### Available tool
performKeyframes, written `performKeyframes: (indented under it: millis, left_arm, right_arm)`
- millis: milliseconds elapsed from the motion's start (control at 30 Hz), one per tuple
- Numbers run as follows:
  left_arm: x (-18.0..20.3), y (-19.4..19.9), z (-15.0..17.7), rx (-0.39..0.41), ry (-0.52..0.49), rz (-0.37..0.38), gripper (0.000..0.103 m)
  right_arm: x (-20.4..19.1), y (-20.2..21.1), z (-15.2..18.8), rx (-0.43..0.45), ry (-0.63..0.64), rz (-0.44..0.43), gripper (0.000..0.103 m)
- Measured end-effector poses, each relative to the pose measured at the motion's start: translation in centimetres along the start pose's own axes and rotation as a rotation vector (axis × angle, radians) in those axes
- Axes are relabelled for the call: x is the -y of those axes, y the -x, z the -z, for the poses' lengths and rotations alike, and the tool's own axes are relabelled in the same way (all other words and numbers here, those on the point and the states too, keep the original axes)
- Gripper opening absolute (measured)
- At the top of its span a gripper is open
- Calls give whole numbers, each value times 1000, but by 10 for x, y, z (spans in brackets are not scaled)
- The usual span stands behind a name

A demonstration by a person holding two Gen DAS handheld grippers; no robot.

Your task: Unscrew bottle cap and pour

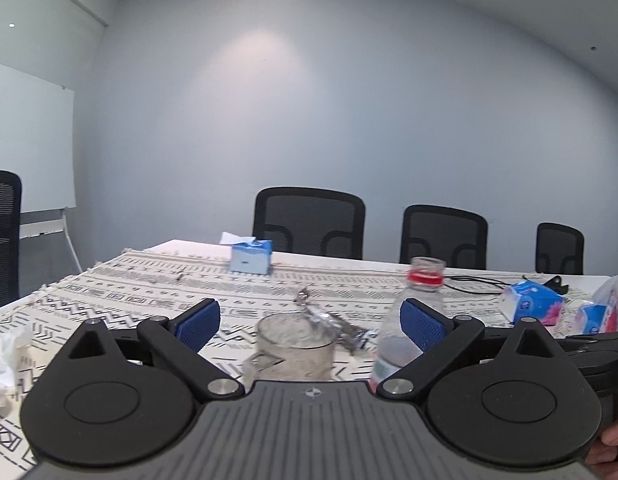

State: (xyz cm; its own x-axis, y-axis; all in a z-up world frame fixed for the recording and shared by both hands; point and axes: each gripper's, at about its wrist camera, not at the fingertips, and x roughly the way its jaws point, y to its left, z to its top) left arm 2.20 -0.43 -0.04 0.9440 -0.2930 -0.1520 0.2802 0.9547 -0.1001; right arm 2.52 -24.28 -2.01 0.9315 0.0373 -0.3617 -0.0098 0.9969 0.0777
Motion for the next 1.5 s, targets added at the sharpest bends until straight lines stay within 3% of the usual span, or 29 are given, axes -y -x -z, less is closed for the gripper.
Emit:
performKeyframes:
  millis: [167, 267, 533, 933, 1133, 1400, 1500]
  left_arm:
    - [-19, -14, 11, -44, 29, -33, 98]
    - [-24, -26, 17, -69, 27, -30, 98]
    - [-26, -55, 28, -105, -26, -4, 98]
    - [-31, -90, 30, -160, -89, 59, 98]
    - [-29, -89, 34, -148, -126, 70, 98]
    - [-37, -62, 29, -124, -17, -16, 98]
    - [-37, -54, 21, -126, -16, -10, 98]
  right_arm:
    - [-19, -2, 2, 51, 22, -20, 85]
    - [-28, -14, 0, 57, 36, -11, 94]
    - [-29, -46, 0, 36, 3, 34, 95]
    - [-27, -54, 0, 28, -18, -10, 95]
    - [-27, -49, 2, 38, -25, -7, 95]
    - [-27, -41, 6, 23, -32, 21, 95]
    - [-29, -38, 5, 21, -22, 38, 96]
